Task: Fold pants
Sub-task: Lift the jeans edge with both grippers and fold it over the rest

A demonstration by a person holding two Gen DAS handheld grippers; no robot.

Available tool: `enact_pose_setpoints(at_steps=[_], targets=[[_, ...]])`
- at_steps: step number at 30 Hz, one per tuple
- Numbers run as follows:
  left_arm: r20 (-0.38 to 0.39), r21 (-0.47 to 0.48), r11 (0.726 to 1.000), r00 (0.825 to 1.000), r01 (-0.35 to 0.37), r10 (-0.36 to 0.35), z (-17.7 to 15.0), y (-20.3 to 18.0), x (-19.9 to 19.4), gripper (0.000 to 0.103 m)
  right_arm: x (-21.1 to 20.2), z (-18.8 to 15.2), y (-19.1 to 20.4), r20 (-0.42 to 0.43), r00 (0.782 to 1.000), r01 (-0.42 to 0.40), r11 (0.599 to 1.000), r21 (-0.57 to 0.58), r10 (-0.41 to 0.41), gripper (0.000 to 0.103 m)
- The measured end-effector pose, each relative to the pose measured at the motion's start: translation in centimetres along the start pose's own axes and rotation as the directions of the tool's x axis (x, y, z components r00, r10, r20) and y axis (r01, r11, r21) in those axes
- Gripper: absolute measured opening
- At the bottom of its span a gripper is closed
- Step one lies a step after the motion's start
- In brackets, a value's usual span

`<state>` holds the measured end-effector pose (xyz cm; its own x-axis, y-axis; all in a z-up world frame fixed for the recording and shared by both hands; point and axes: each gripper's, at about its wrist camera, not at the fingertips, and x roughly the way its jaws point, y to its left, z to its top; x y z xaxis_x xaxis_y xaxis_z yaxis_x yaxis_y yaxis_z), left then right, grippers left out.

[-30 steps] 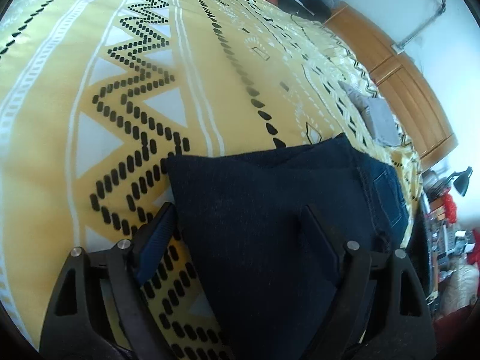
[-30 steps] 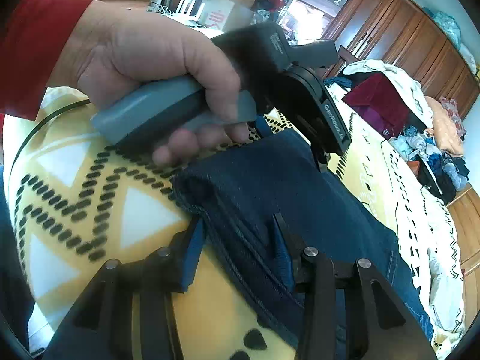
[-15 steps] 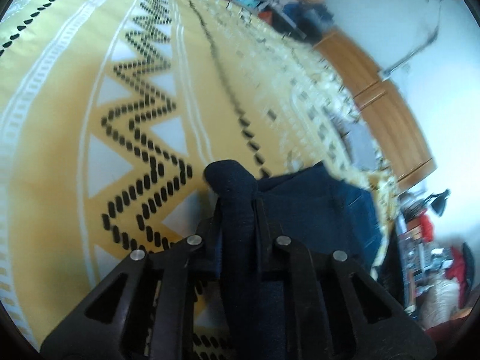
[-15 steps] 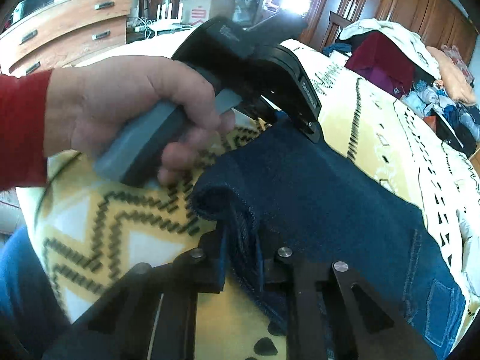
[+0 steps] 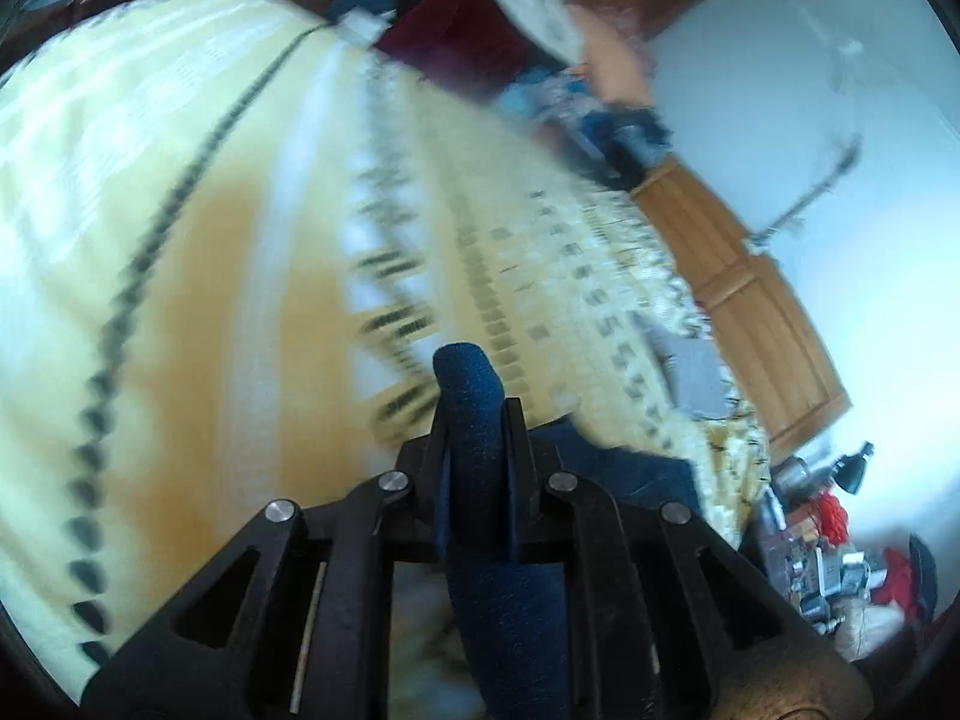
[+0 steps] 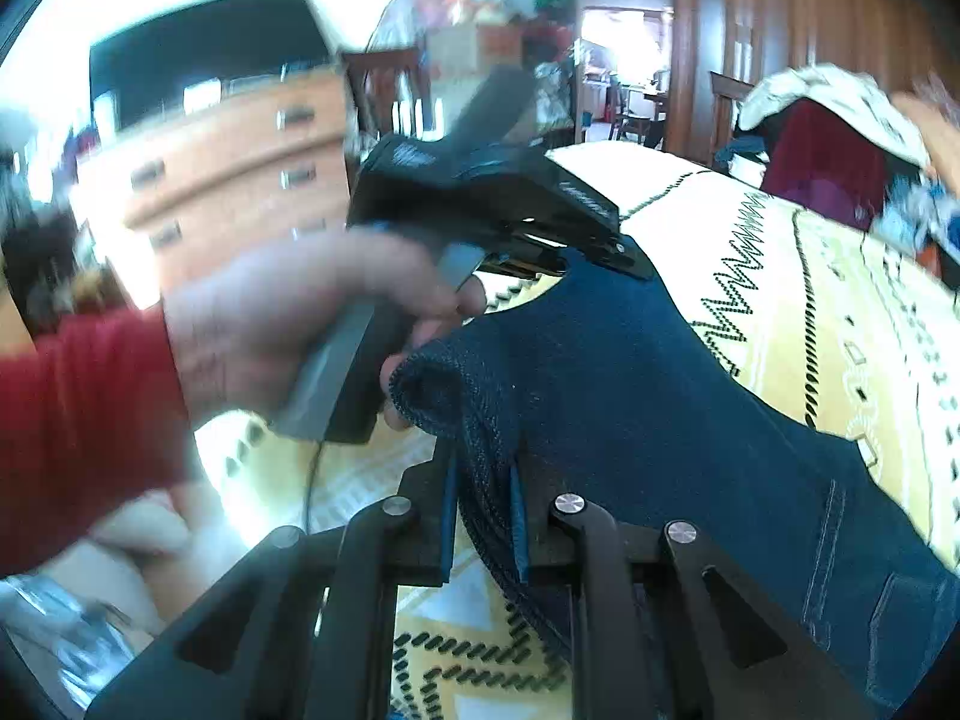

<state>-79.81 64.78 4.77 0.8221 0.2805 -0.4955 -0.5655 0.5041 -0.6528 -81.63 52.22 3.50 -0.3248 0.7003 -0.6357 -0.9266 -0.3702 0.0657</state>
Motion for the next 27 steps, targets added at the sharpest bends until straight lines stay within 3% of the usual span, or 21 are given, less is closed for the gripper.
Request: enact_pose_setpoints(at_steps=[4, 8, 11, 13, 14, 16, 21, 23, 25, 27], targets=[[0.024, 0.122, 0.988, 0.994, 0.099, -0.103, 1.5, -8.3, 3.8, 0.014, -6.9, 0.0, -5.3, 0.113, 0.994, -0.018, 0.986, 0.165, -0.001, 0.019], [-0.052, 0.262, 0.949, 0.984, 0.176, -0.168, 1.3, -18.1, 11.3, 0.015, -14.0, -2.2, -13.8, 0.196, 0.98, -0.049, 0.908, 0.416, -0.037, 0.019], [-0.147, 0.306, 0.924, 0.97, 0.23, -0.193, 0.1, -23.3, 18.4, 0.015, -17.7, -6.3, -20.1, 0.217, 0.973, -0.068, 0.803, 0.592, -0.078, 0.018], [-0.212, 0.31, 0.914, 0.957, 0.26, -0.2, -0.9, -25.6, 23.4, 0.014, -19.3, -9.8, -24.2, 0.225, 0.969, -0.084, 0.712, 0.698, -0.106, 0.018], [-0.241, 0.306, 0.911, 0.948, 0.277, -0.207, -1.6, -26.6, 25.6, 0.003, -19.9, -11.7, -26.0, 0.23, 0.967, -0.1, 0.661, 0.744, -0.113, 0.018], [-0.295, 0.307, 0.906, 0.934, 0.291, -0.2, -3.0, -28.2, 29.3, 0.0, -20.9, -15.5, -29.0, 0.229, 0.964, -0.11, 0.574, 0.811, -0.138, 0.018], [-0.423, 0.33, 0.896, 0.895, 0.297, -0.141, -7.6, -30.4, 35.1, 0.0, -22.3, -24.5, -34.2, 0.196, 0.963, -0.114, 0.376, 0.919, -0.188, 0.018], [-0.439, 0.349, 0.897, 0.893, 0.271, -0.099, -8.7, -30.4, 34.4, 0.0, -22.6, -26.6, -34.9, 0.209, 0.961, -0.134, 0.35, 0.927, -0.184, 0.018], [-0.44, 0.326, 0.905, 0.891, 0.272, -0.109, -8.7, -29.6, 32.9, 0.0, -22.4, -27.4, -35.5, 0.221, 0.967, -0.163, 0.362, 0.918, -0.124, 0.019], [-0.413, 0.312, 0.922, 0.907, 0.228, -0.085, -8.3, -28.1, 31.1, 0.0, -22.0, -27.2, -35.7, 0.224, 0.973, -0.187, 0.394, 0.9, -0.05, 0.023]])
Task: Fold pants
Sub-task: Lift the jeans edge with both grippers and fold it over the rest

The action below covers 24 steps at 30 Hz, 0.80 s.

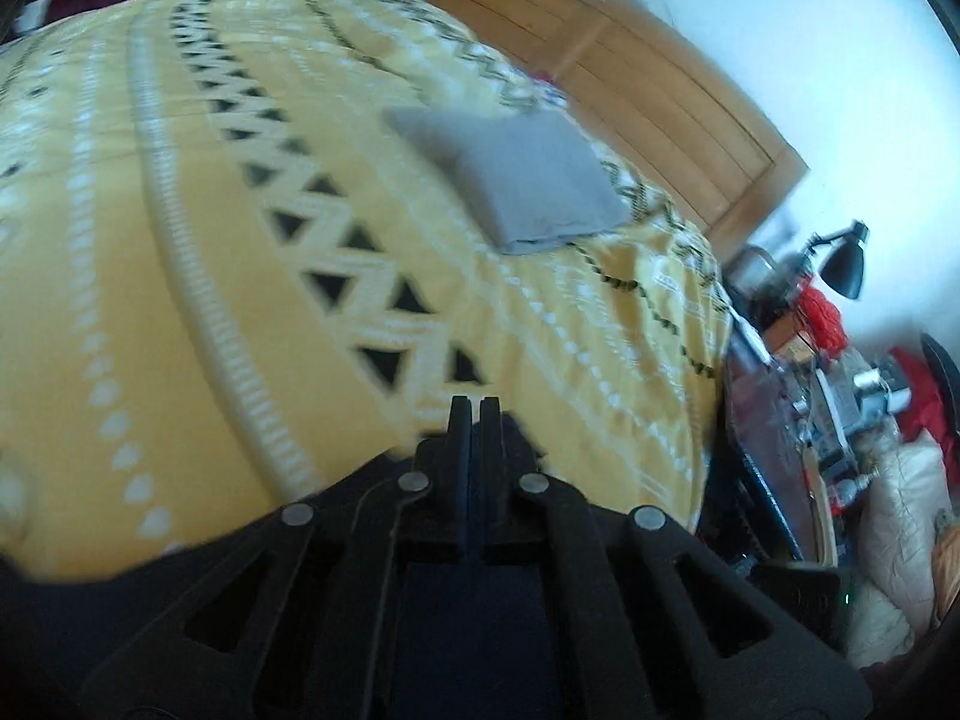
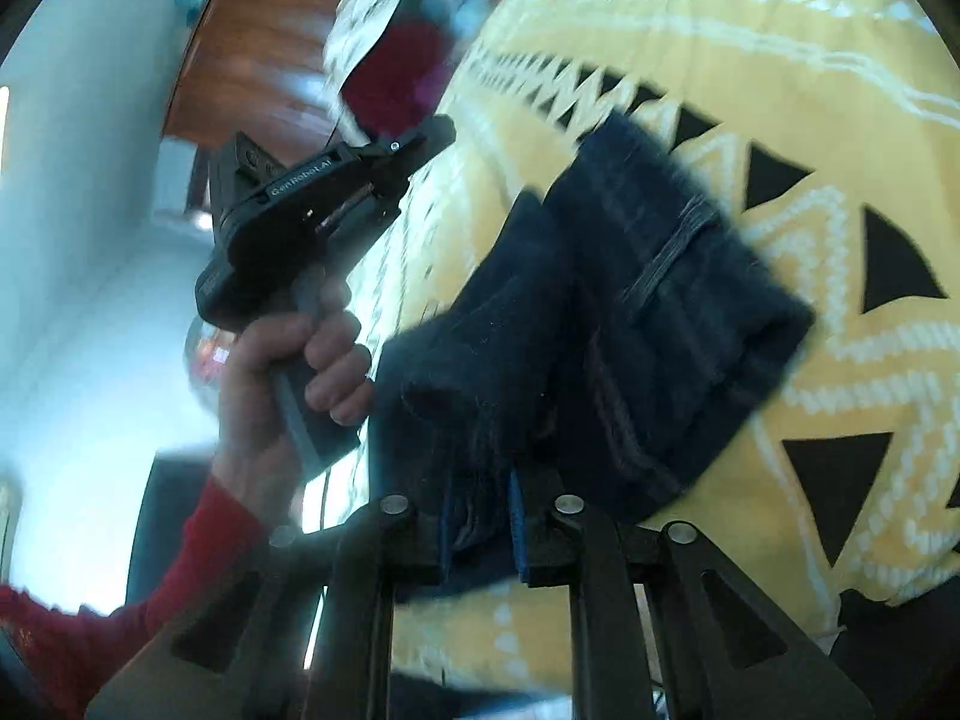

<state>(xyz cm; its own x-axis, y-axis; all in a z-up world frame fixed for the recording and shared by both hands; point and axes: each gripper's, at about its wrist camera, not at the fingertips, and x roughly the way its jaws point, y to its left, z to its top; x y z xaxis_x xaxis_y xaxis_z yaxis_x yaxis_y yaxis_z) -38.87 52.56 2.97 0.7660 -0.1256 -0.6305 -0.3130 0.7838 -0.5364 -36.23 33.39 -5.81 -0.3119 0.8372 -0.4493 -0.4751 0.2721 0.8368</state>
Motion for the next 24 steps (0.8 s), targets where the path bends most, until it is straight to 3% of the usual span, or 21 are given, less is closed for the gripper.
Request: enact_pose_setpoints(at_steps=[3, 4, 9, 11, 12, 16, 19, 22, 24], targets=[[0.019, -0.056, 0.997, 0.998, -0.053, 0.054, -1.6, 2.1, -2.8, 0.0, -0.1, 0.8, -1.0, -0.051, 0.997, -0.056, 0.998, 0.011, 0.057, 0.036], [0.016, -0.054, 0.995, 0.997, -0.078, 0.079, -2.5, 2.6, -3.7, 0.0, 0.1, 1.5, -1.4, -0.068, 0.993, -0.091, 0.996, 0.021, 0.092, 0.045], [-0.032, -0.128, 0.983, 0.992, -0.129, 0.126, -7.5, 5.2, -8.0, 0.003, -0.5, 3.8, -3.1, -0.185, 0.965, -0.178, 0.983, 0.055, 0.185, 0.048], [-0.024, -0.112, 0.986, 0.992, -0.122, 0.12, -9.9, 4.4, -9.5, 0.003, -1.5, 4.2, -3.1, -0.231, 0.959, -0.166, 0.986, 0.018, 0.165, 0.048], [-0.014, -0.094, 0.992, 0.997, -0.083, 0.082, -11.0, 3.5, -10.1, 0.004, -2.6, 4.6, -3.2, -0.236, 0.962, -0.146, 0.989, -0.008, 0.14, 0.048], [-0.04, -0.053, 0.999, 0.999, 0.002, -0.004, -13.6, 1.2, -9.1, 0.004, -4.8, 8.2, -3.0, -0.19, 0.972, -0.149, 0.988, -0.039, 0.139, 0.049], [-0.056, -0.101, 0.995, 0.998, 0.003, -0.009, -14.3, 2.3, -7.2, 0.004, -1.0, 11.8, -2.7, -0.237, 0.97, -0.082, 0.993, -0.082, 0.06, 0.049], [-0.044, -0.164, 0.986, 0.999, 0.024, -0.032, -14.9, 3.8, -6.7, 0.004, 4.4, 14.0, -3.6, -0.325, 0.945, 0.001, 0.992, -0.127, -0.043, 0.047], [-0.041, -0.154, 0.988, 0.999, 0.026, -0.032, -15.1, 3.8, -6.6, 0.004, 6.2, 14.6, -3.5, -0.363, 0.927, 0.035, 0.986, -0.161, -0.093, 0.047]])
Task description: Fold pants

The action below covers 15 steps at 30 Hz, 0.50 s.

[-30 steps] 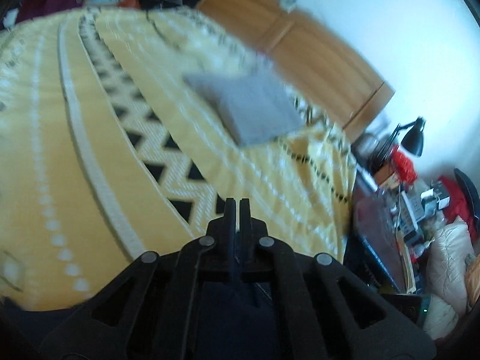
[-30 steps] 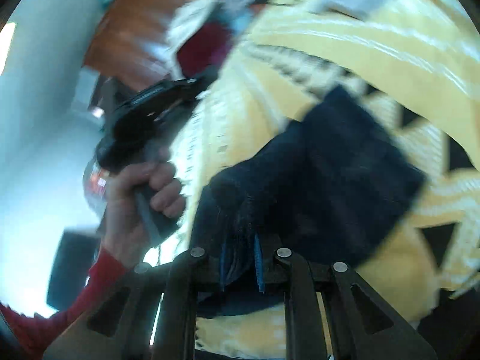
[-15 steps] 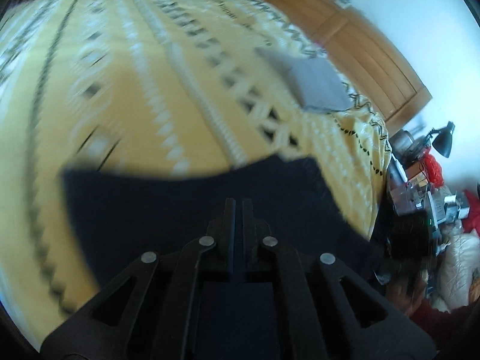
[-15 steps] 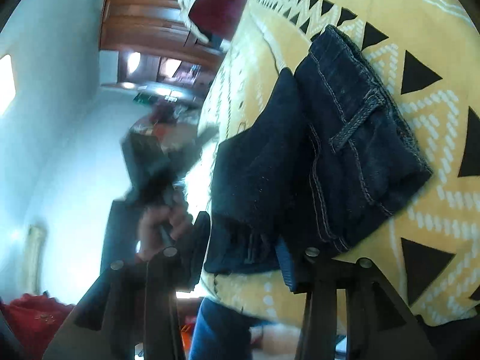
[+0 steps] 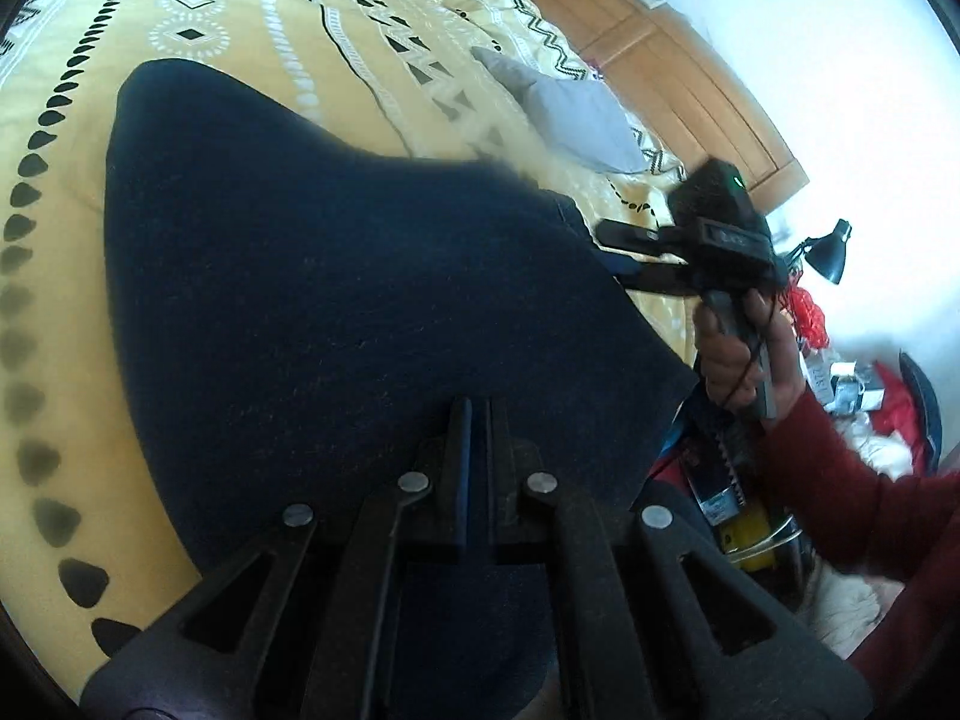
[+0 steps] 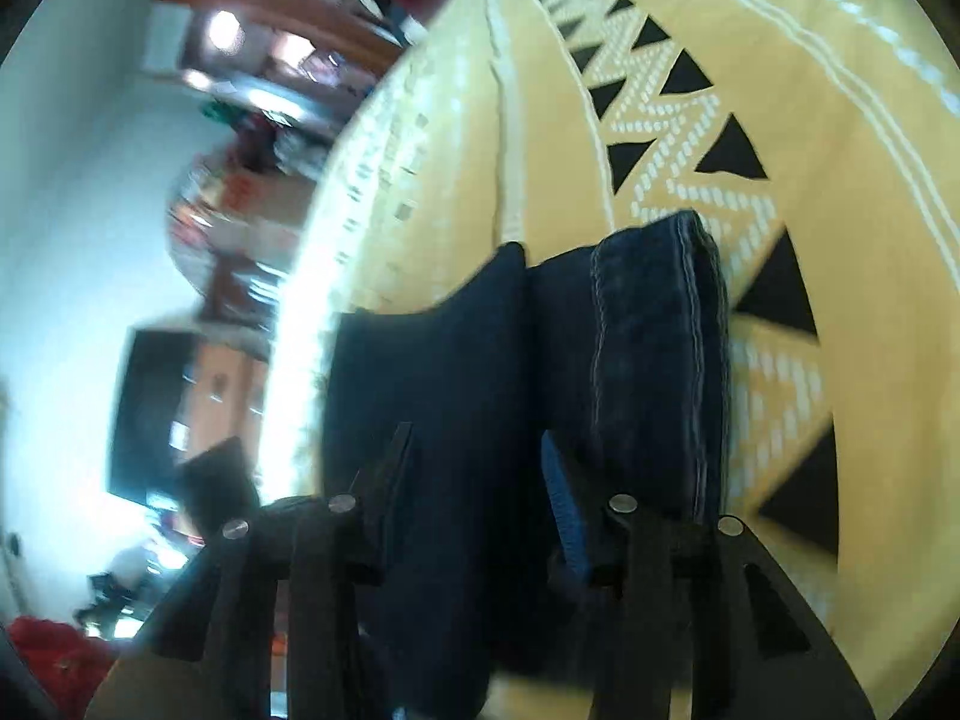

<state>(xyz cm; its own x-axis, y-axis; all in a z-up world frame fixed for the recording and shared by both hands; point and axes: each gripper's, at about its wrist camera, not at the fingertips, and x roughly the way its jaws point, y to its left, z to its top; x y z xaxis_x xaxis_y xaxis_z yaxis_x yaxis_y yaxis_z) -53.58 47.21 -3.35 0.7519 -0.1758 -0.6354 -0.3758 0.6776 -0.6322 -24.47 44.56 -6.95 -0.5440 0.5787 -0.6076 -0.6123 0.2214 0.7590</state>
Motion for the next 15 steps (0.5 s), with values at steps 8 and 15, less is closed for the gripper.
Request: enact_pose_setpoints(at_steps=[8, 15], targets=[[-0.007, 0.0, 1.0, 1.0, 0.013, -0.013, -0.6, 0.2, -0.2, 0.004, 2.8, -0.2, -0.9, -0.072, 0.997, 0.03, 0.999, -0.018, -0.031, 0.041], [-0.001, 0.007, 1.0, 1.0, -0.01, 0.01, -0.4, -0.6, -0.9, 0.004, 1.3, -0.9, 1.6, 0.052, 0.999, 0.015, 0.999, -0.051, -0.012, 0.009]])
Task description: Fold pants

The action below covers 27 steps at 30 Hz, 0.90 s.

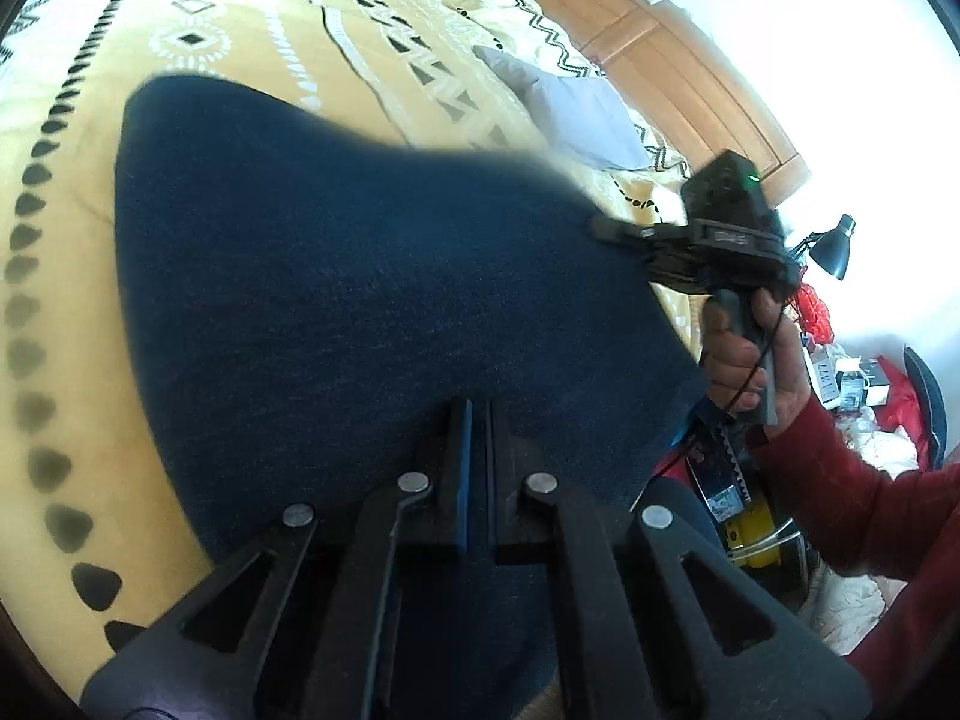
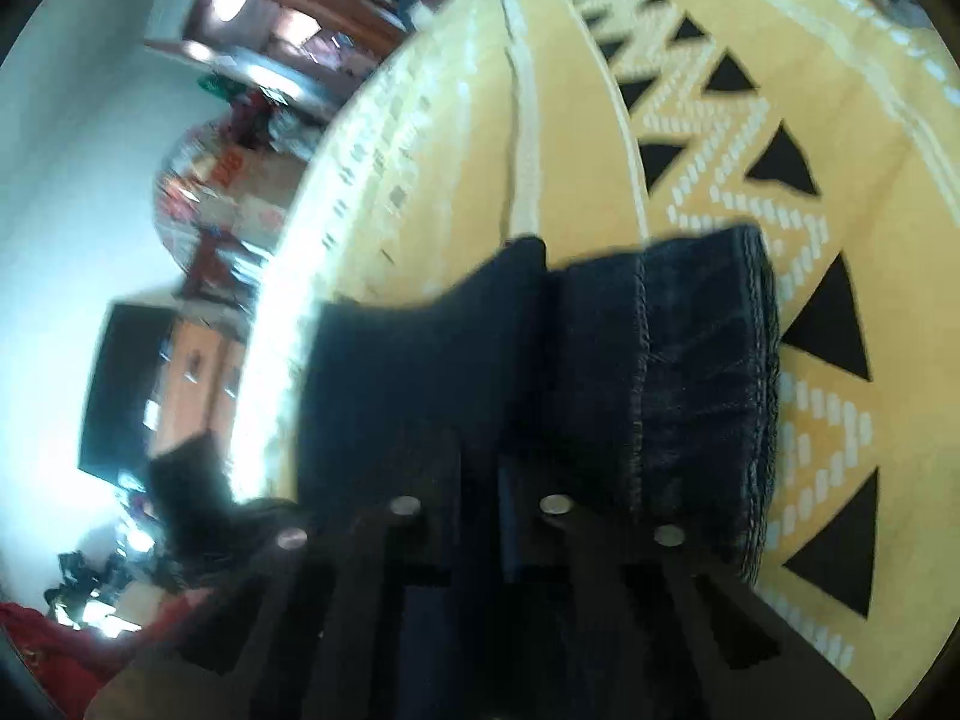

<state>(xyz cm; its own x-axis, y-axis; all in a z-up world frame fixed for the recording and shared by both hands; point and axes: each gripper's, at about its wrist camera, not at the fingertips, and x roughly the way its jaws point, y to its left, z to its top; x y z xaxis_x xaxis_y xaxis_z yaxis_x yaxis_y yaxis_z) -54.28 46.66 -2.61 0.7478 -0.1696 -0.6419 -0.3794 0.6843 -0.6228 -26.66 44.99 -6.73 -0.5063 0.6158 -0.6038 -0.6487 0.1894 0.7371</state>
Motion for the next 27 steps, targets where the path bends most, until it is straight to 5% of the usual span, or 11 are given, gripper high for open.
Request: enact_pose_setpoints(at_steps=[4, 13, 16, 18, 20, 27], targets=[[-0.001, 0.019, 1.0, 1.0, 0.018, -0.018, 0.6, -0.7, 0.2, 0.005, -4.2, 0.2, -0.5, 0.099, 0.995, -0.036, 0.999, 0.011, 0.034, 0.009], [-0.017, -0.01, 1.0, 1.0, -0.02, 0.019, 0.9, 0.2, 0.6, 0.006, -5.0, -0.5, -4.3, 0.115, 0.993, 0.036, 0.998, 0.052, -0.042, 0.012], [0.037, -0.034, 0.999, 0.999, -0.029, 0.03, 1.5, 0.6, -1.4, 0.022, -5.7, -1.0, -4.1, 0.115, 0.988, 0.104, 0.994, 0.016, -0.105, 0.024], [0.104, -0.066, 0.996, 0.992, -0.058, 0.065, 1.7, 1.6, -3.4, 0.052, -7.0, -1.0, -3.8, 0.133, 0.983, 0.123, 0.992, 0.008, -0.123, 0.026], [0.122, -0.11, 0.991, 0.988, -0.078, 0.091, 1.8, 3.1, -4.1, 0.054, -8.0, -1.0, -4.1, 0.124, 0.987, 0.099, 0.995, 0.023, -0.101, 0.049], [0.045, -0.2, 0.979, 0.997, -0.046, 0.056, 2.4, 6.7, -1.3, 0.057, -3.9, -1.4, -7.6, -0.084, 0.994, -0.063, 0.988, 0.144, 0.075, 0.049]])
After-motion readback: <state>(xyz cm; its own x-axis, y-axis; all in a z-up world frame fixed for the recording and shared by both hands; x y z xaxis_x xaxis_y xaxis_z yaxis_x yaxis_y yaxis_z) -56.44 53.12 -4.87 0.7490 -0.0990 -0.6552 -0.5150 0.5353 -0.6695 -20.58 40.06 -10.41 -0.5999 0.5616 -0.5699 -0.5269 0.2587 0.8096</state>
